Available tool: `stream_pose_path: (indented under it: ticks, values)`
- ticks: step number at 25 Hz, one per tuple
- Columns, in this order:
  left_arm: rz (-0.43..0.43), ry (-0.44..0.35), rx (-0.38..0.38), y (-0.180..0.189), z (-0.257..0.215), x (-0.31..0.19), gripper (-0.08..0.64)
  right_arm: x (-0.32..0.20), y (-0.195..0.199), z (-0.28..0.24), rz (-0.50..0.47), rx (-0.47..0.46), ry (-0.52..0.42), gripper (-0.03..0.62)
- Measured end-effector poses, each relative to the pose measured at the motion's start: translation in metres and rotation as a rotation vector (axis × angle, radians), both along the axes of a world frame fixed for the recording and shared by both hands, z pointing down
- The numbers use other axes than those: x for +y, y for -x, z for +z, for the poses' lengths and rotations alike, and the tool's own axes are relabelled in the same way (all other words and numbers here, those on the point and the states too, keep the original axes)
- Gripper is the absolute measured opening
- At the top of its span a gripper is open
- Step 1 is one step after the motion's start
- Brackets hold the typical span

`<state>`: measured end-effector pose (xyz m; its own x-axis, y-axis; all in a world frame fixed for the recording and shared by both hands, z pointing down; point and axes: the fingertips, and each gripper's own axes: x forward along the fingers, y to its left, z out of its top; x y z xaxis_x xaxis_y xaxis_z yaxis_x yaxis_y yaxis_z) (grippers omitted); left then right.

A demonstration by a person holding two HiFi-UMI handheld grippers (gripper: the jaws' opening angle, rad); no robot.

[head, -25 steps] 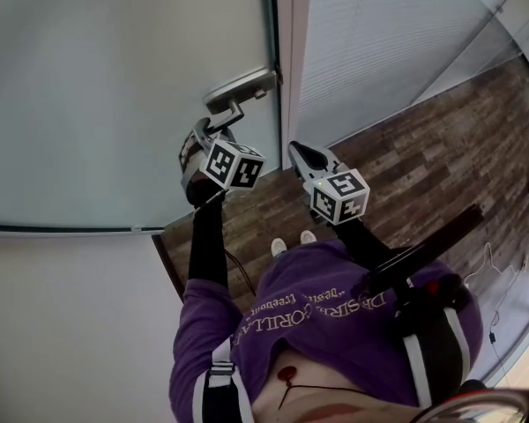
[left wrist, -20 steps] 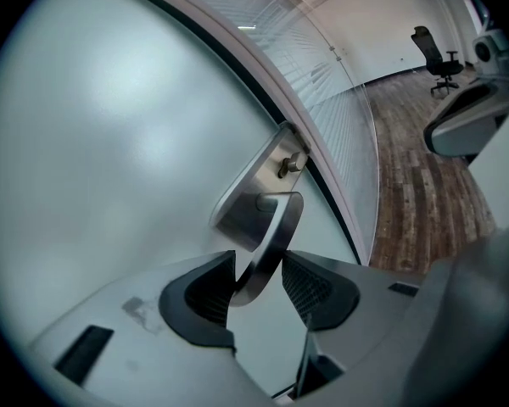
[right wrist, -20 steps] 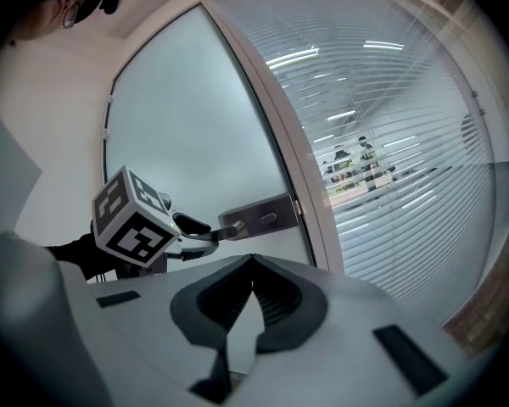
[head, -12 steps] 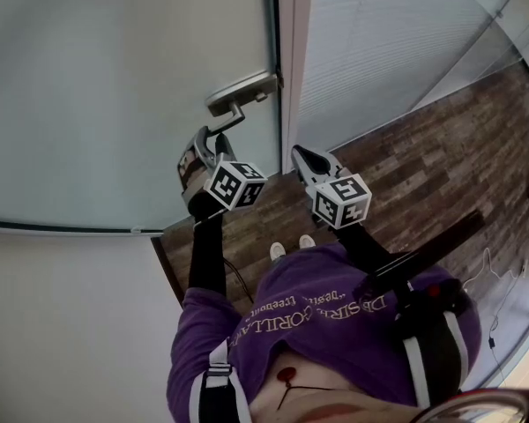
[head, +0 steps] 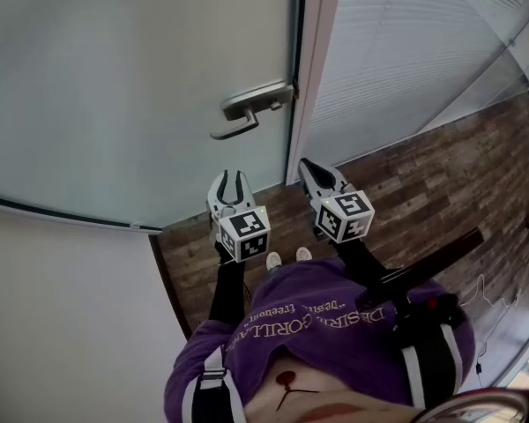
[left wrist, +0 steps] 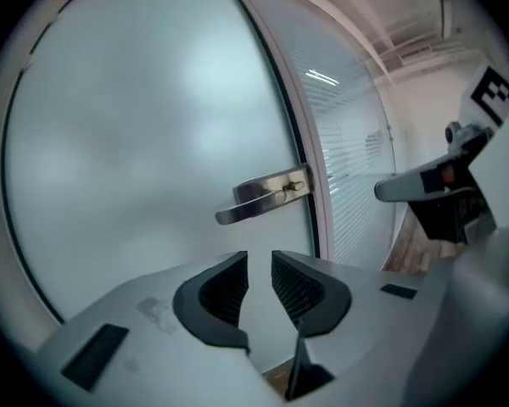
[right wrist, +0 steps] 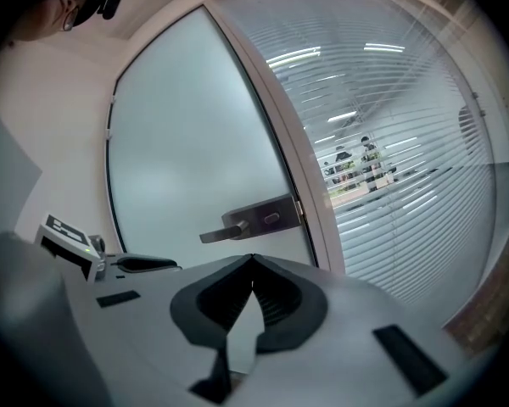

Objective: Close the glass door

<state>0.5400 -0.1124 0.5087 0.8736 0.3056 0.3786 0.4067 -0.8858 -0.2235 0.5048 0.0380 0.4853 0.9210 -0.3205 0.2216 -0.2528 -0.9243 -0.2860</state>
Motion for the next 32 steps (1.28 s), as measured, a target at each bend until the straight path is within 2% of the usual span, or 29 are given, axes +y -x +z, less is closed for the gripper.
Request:
stream_pose_path:
  ticks: [2, 5, 7, 17, 32]
  values:
    - [-0.052, 0.137, 0.002, 0.013, -0.008, -0.005, 0.011, -0.003, 0.001, -0.006, -0.003, 0.005, 0.003, -0.003]
    - [-0.098, 0.351, -0.027, 0.025, -0.015, -0.005, 0.002, -0.002, 0.0, -0.013, -0.001, 0.016, 0.009, -0.003]
    - [-0.105, 0.434, -0.045, 0.028, -0.013, -0.004, 0.002, 0.0, 0.0, -0.015, 0.004, 0.024, 0.008, -0.003]
    - [-0.086, 0.424, -0.011, 0.022, -0.03, 0.001, 0.002, 0.012, 0.0, -0.025, 0.042, 0.063, 0.026, -0.003]
    - [-0.098, 0.43, 0.015, 0.017, -0.038, -0.004, 0.002, 0.008, -0.006, -0.04, 0.027, 0.103, 0.025, -0.003]
